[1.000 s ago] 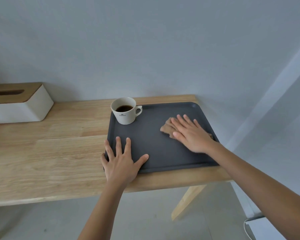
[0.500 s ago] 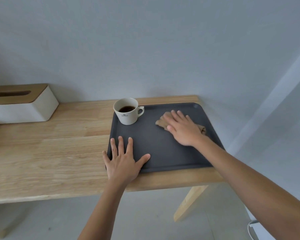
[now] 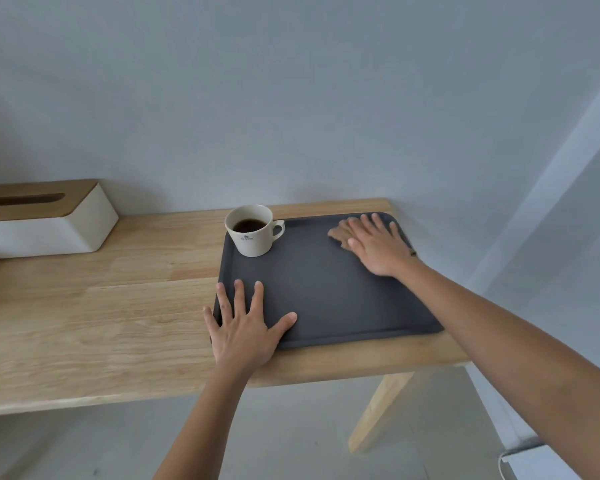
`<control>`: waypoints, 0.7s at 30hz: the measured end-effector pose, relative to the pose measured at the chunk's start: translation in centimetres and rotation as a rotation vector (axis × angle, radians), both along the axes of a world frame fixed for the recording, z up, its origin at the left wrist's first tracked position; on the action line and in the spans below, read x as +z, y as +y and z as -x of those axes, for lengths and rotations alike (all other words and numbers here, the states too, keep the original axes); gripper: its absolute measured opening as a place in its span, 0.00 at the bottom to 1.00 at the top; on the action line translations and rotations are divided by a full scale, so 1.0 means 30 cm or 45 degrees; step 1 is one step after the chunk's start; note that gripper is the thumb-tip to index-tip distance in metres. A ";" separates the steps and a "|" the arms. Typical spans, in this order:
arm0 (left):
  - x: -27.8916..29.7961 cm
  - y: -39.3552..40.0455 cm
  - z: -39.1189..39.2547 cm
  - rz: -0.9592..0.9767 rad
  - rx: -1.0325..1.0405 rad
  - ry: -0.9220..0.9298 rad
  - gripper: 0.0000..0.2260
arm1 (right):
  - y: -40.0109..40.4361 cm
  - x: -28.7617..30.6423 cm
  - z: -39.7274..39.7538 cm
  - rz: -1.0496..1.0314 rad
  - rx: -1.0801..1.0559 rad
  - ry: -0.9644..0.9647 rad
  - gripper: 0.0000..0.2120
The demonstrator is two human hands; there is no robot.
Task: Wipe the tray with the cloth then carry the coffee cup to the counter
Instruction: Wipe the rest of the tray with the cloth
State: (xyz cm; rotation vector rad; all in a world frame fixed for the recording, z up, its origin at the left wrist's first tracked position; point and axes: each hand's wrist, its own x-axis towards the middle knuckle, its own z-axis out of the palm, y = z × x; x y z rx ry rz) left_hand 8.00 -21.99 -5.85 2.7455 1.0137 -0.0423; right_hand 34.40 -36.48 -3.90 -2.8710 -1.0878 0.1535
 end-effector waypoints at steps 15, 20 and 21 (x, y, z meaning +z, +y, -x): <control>-0.004 -0.005 -0.007 -0.002 0.014 -0.025 0.41 | -0.110 0.010 0.293 -0.162 0.127 0.319 0.26; 0.009 -0.010 -0.001 0.040 0.002 -0.031 0.39 | -0.356 0.132 0.257 -0.505 0.072 0.459 0.23; 0.012 -0.017 -0.005 0.047 -0.008 -0.081 0.38 | -0.392 0.129 0.258 -0.422 0.090 0.442 0.24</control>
